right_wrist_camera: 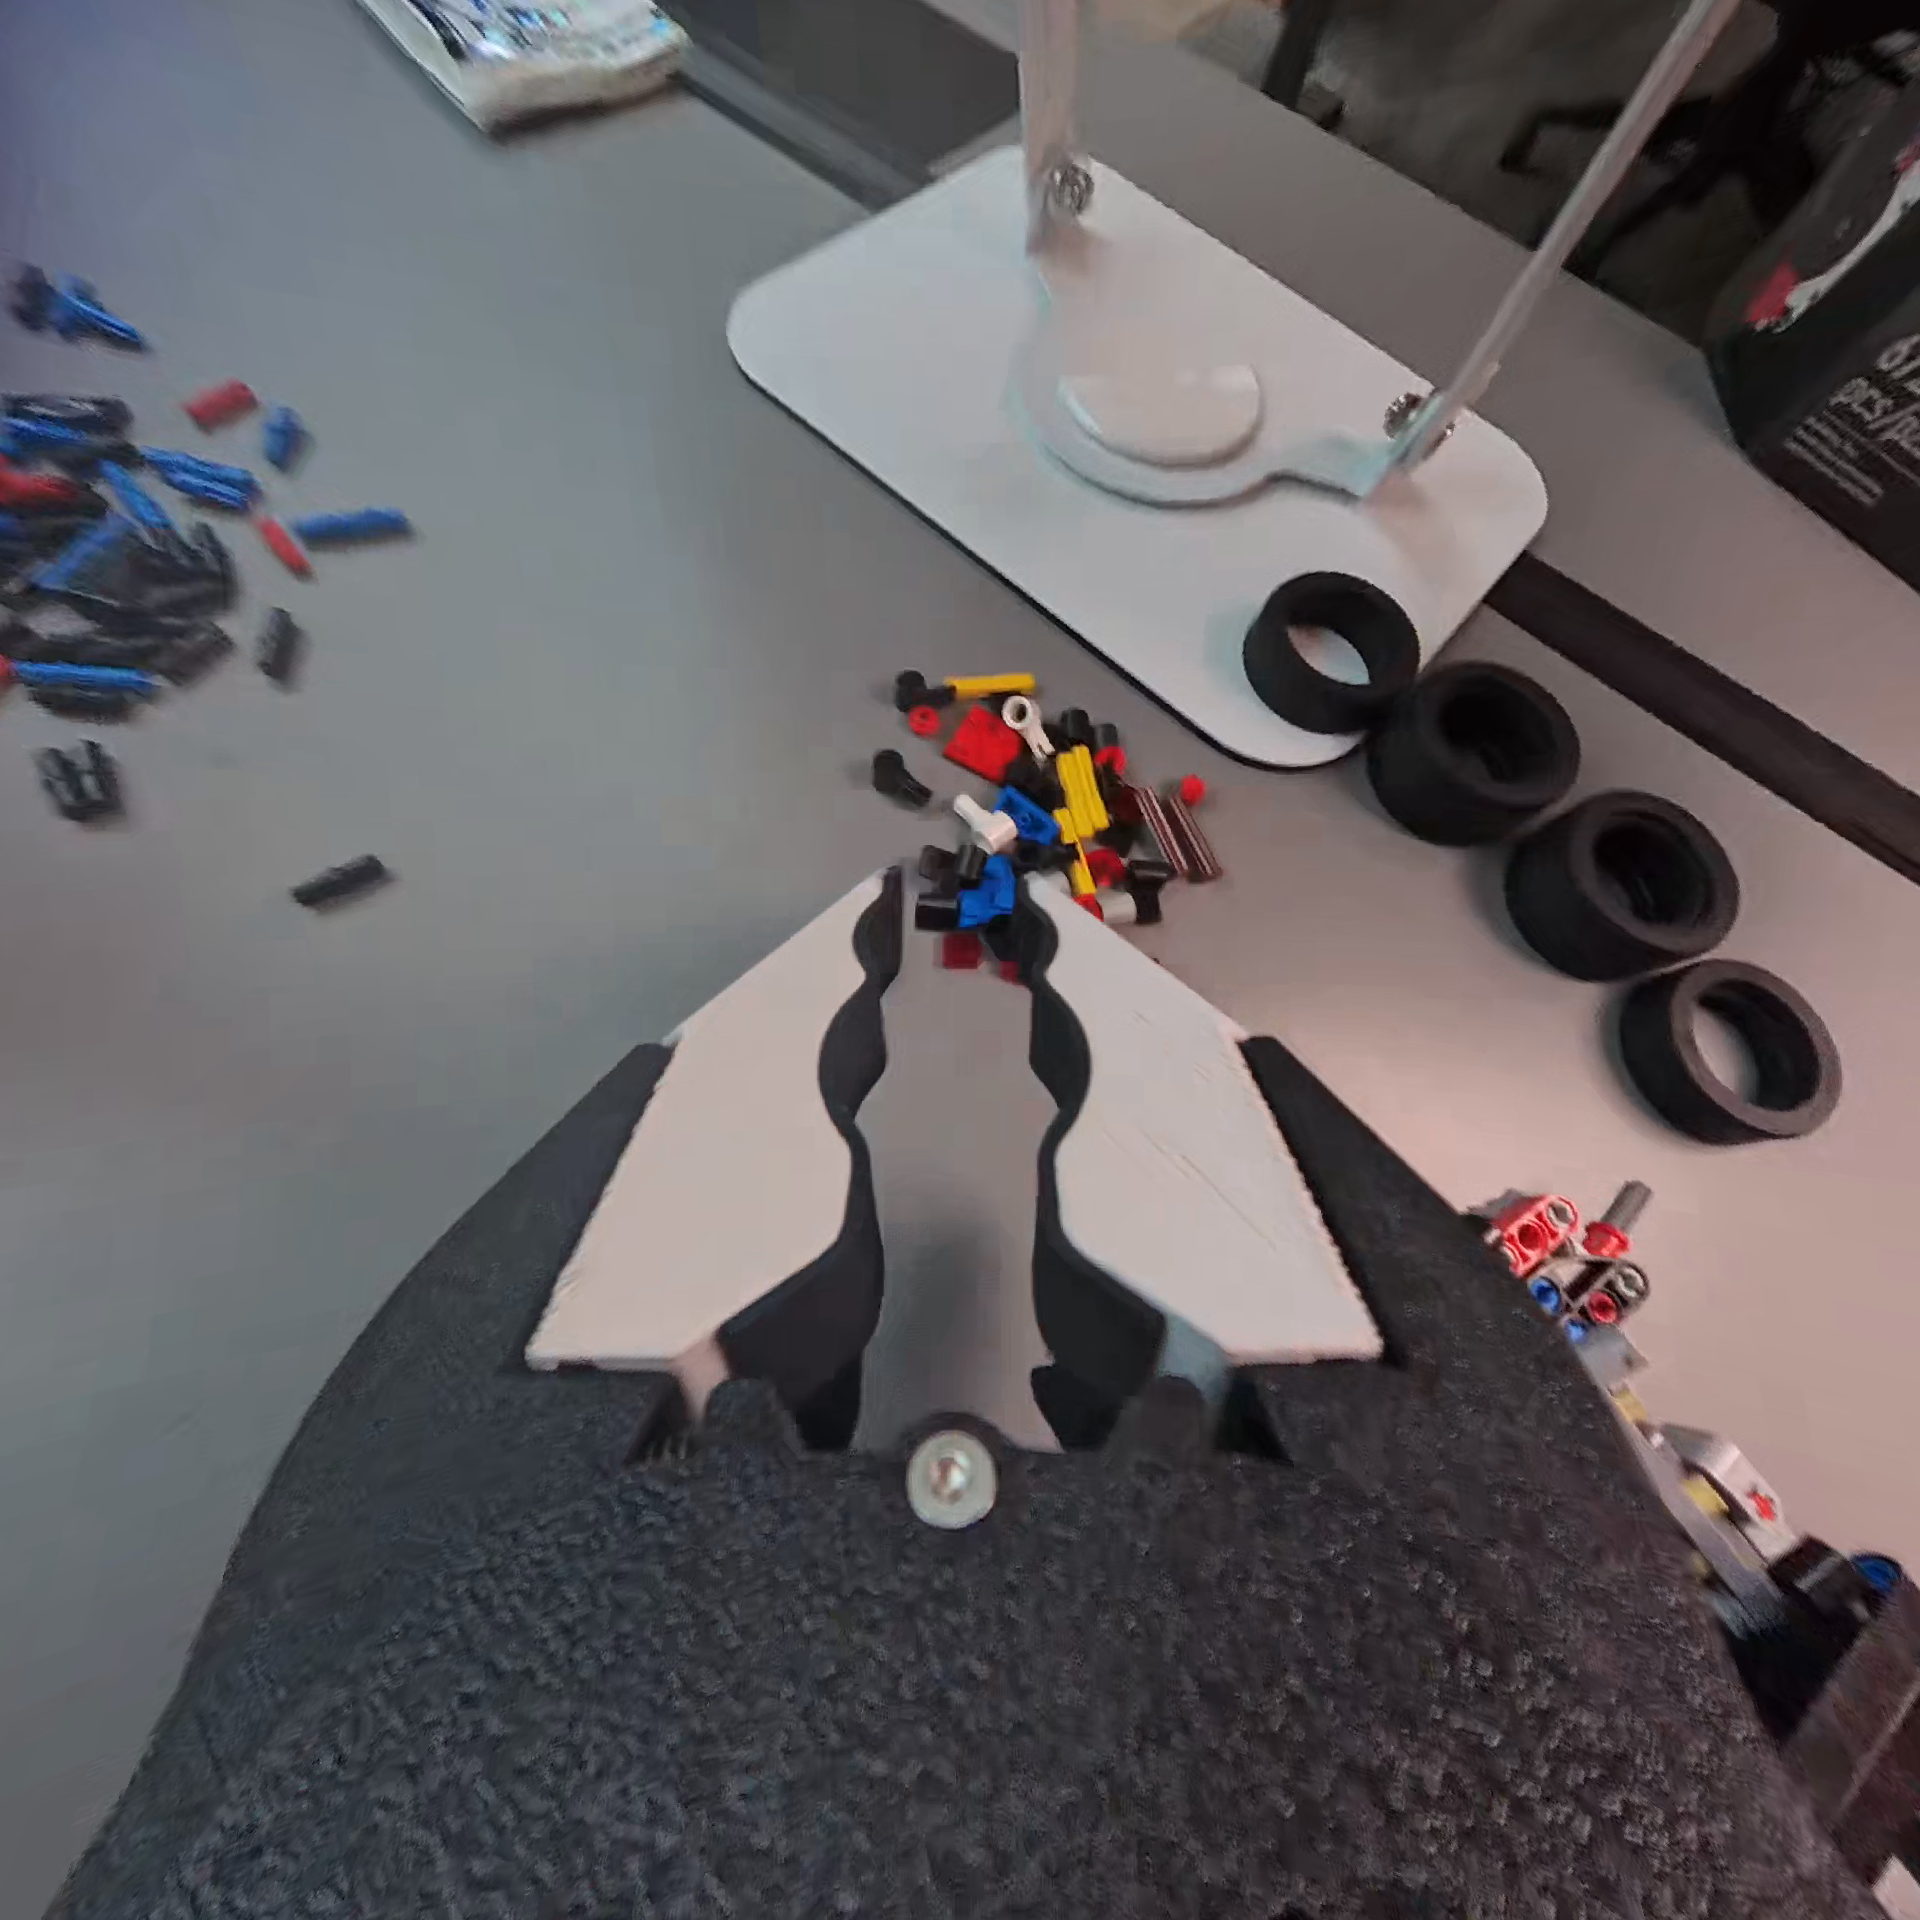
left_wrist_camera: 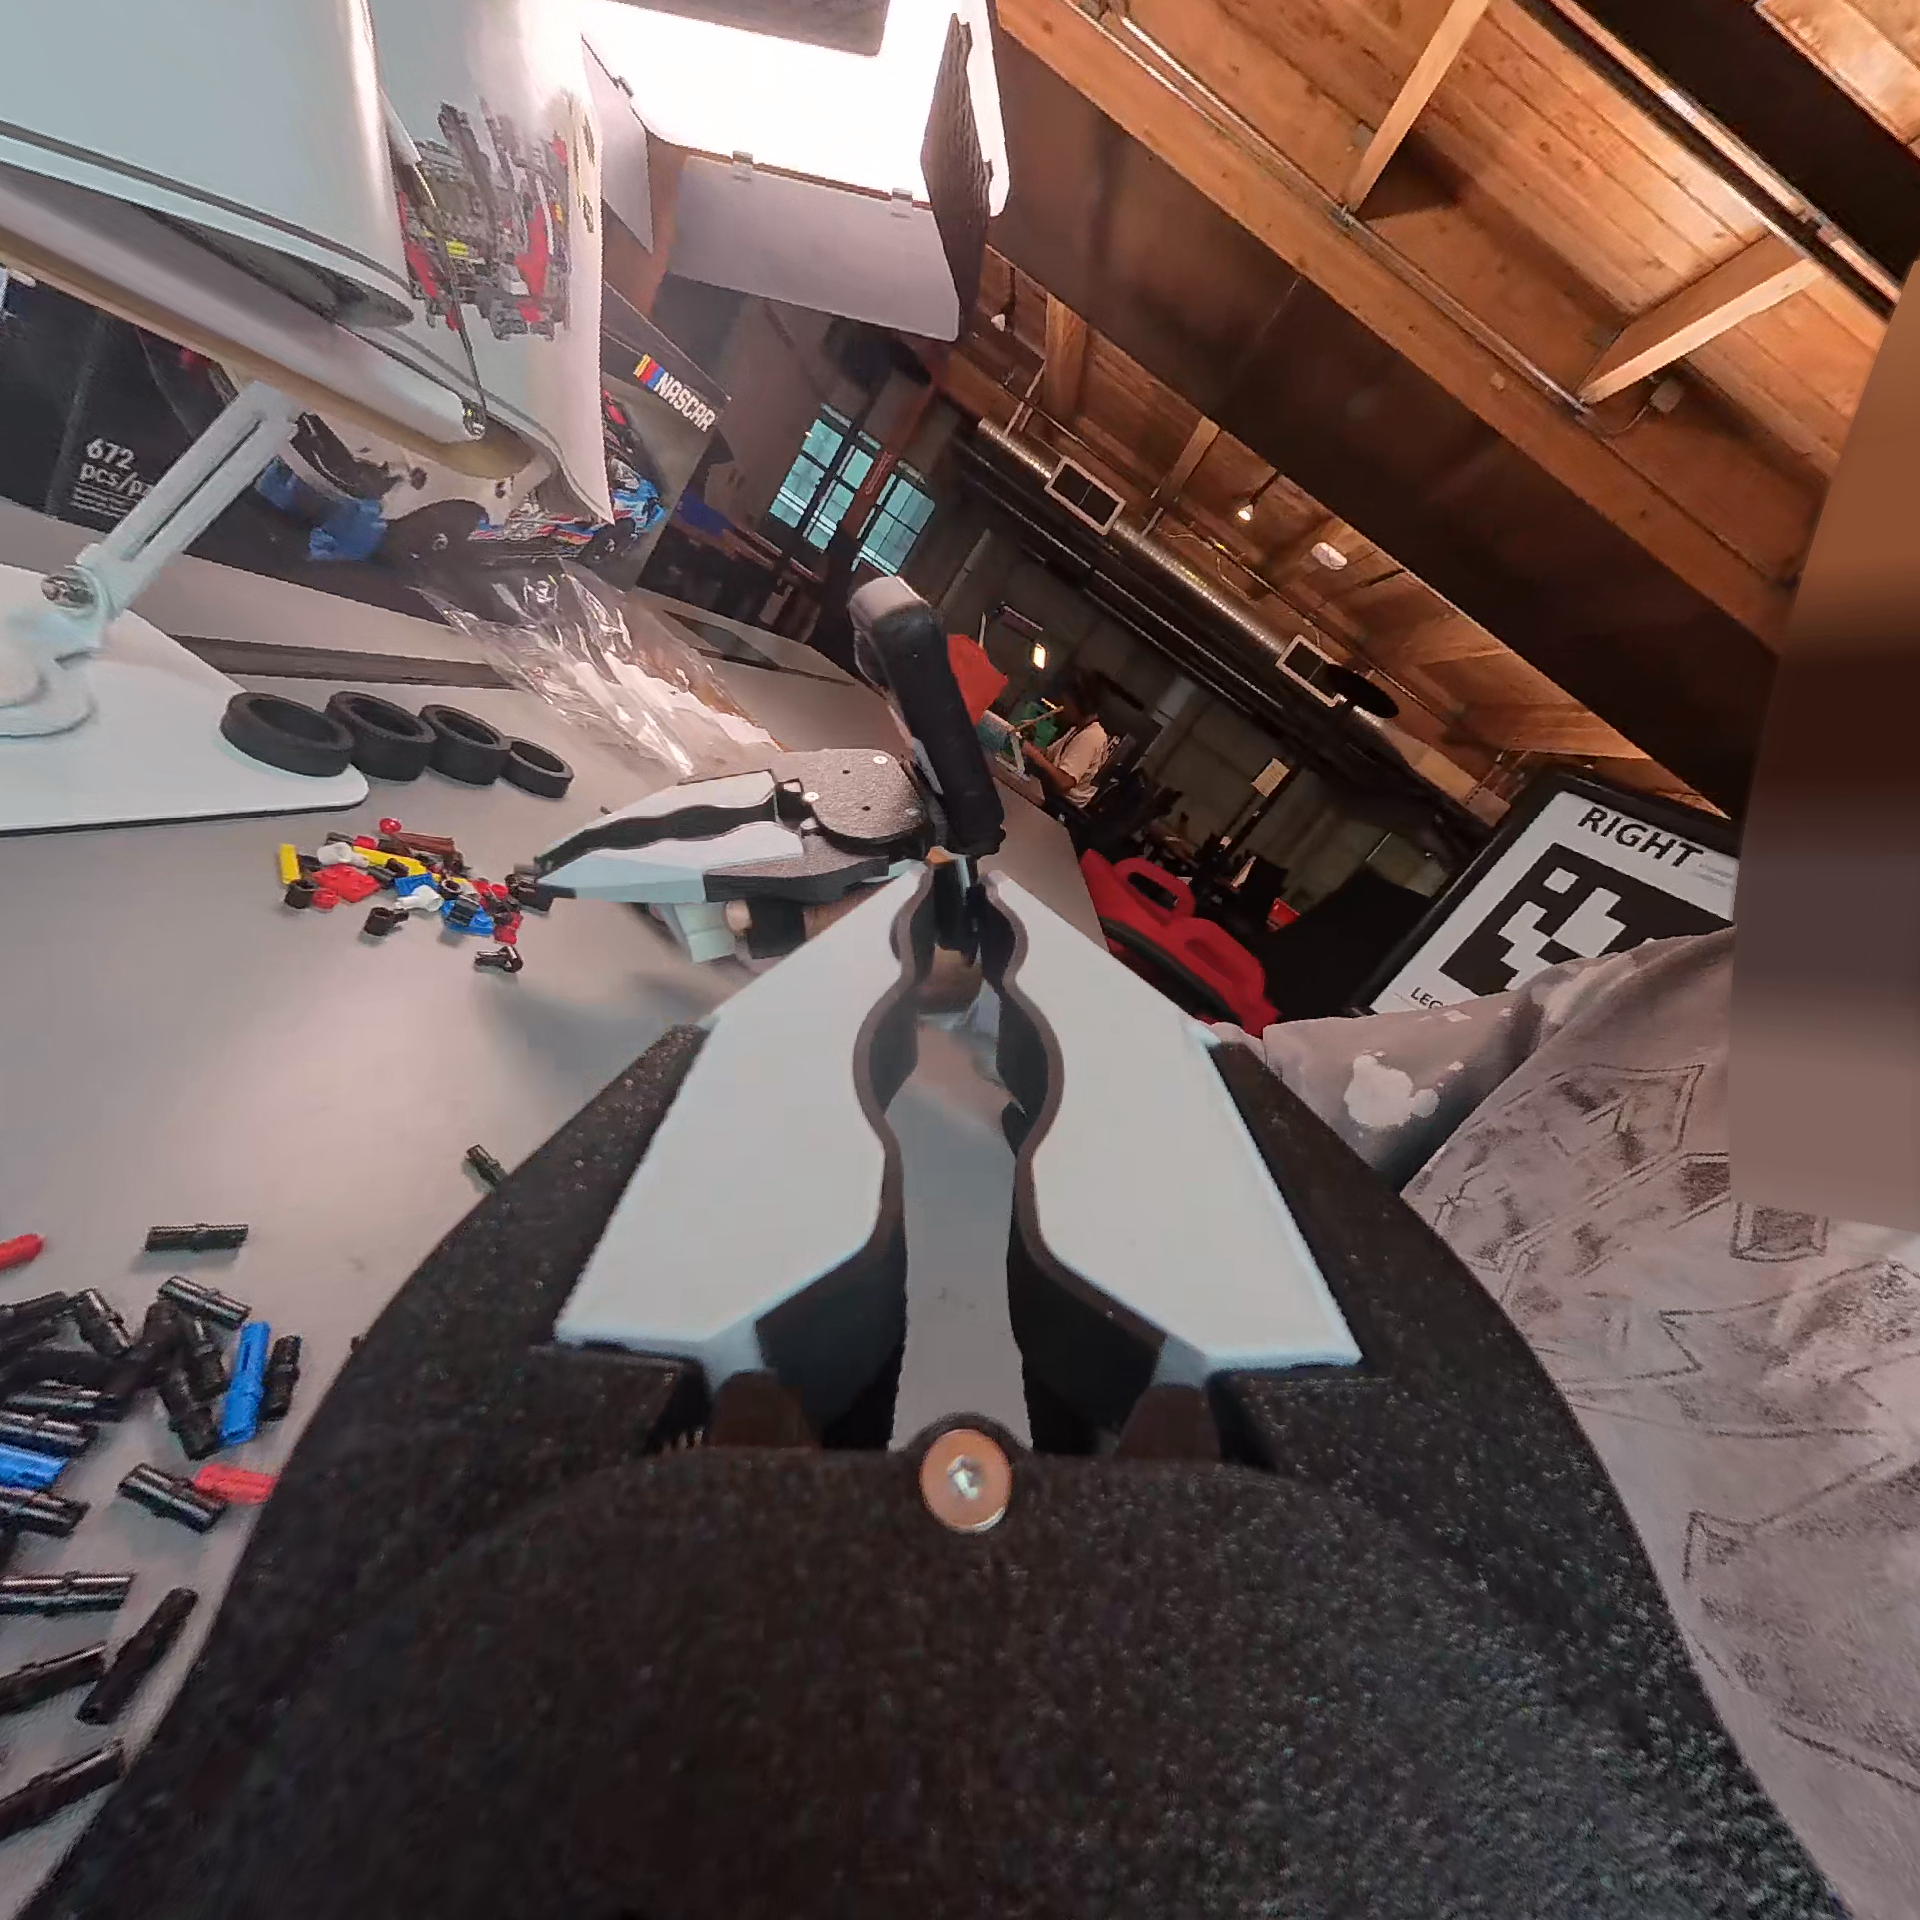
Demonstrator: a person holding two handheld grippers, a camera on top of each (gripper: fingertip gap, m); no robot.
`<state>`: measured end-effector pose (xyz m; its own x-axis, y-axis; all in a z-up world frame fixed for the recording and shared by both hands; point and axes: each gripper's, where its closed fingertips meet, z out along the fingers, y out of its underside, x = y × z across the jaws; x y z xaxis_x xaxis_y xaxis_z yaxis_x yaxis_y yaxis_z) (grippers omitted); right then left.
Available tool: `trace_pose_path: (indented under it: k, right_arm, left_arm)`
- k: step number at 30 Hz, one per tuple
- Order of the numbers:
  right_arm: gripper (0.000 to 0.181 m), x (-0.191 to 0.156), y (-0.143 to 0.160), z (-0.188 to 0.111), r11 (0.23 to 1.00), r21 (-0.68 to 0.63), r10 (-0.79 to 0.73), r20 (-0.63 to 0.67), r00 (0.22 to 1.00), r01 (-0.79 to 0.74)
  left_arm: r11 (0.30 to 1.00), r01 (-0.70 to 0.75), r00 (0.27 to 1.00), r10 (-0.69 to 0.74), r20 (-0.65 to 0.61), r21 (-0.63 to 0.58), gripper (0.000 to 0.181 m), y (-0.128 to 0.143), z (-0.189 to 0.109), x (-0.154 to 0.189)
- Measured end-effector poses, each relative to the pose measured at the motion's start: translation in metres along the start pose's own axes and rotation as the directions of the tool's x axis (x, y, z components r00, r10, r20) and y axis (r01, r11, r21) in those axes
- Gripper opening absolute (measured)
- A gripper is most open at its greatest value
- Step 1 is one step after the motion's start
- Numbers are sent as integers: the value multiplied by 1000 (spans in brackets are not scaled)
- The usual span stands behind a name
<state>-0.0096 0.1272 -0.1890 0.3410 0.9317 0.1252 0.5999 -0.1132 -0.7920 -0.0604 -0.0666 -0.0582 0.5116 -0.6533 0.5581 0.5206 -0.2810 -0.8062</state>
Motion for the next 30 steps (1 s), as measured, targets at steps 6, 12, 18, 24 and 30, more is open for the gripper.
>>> trace_pose_path:
  k: [6,12,18,24,30]
  right_arm:
    - [38,-40,-48,-32,961,273,-23,247,969,-47]
    - [27,-148,-78,-129,896,350,-166,835,524,-274]
    - [22,-189,-66,-131,907,393,-272,818,507,-148]
    - [7,-188,-62,-132,906,403,-292,818,496,-131]
    - [8,-184,-61,-132,894,429,-312,801,511,-127]
  left_arm:
    - [998,-29,999,27,-30,-55,5,12,7,7]
    - [983,-98,995,92,-41,-154,5,31,15,11]
    - [976,-120,992,110,-63,-181,5,40,21,17]
    - [974,-113,992,99,-82,-195,5,43,23,21]
    - [983,-110,992,98,-83,-146,5,31,17,22]
